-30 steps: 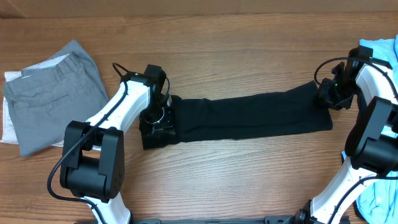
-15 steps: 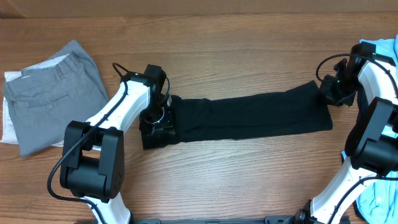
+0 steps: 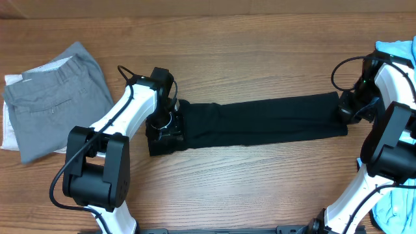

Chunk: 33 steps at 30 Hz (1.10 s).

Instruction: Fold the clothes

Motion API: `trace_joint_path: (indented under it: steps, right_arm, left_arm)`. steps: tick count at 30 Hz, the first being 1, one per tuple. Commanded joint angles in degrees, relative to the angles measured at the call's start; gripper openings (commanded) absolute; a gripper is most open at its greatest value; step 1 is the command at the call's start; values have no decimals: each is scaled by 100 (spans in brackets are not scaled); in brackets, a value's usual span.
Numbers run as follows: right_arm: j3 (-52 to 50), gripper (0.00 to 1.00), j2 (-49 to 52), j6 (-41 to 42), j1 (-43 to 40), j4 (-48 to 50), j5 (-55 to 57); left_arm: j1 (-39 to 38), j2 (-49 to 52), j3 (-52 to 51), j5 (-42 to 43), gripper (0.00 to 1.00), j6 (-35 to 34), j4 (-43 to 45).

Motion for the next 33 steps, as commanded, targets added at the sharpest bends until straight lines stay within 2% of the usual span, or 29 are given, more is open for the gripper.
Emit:
trace_joint_path:
  steps: [1,4,5,6,10,13,17,25,33]
  right_arm:
    - [122,13,-181,212,-9,48,422]
    - [125,16,-181,201,-9,44,422]
    - [122,26,-181,188,-9,24,422]
    - [122,49,-181,188,-9,24,415]
    - [125,69,-181,-328,-15,136,90]
    - [114,79,-181,-514,-57,387,-70]
    - [61,80,-170,-1086,-188,612,-896]
    - [-199,76,-28,-1078,-457,984,-780]
    - [-638,75,-20,-1491,-487,1268,-1412]
  left_arm:
    - [-2,35,-31,11,56,-37,0]
    - [-2,35,-31,11,56,-37,0]
    - [-2,35,-31,11,56,-37,-2]
    - [-2,35,-31,13,56,-37,-7]
    - [-2,35,-31,13,57,-37,-7]
    - [-2,35,-31,13,58,-39,-4]
    - [-2,35,-31,11,59,-79,57]
    - [-2,35,-35,4,60,-273,157]
    - [-2,35,-264,-380,63,-951,243]
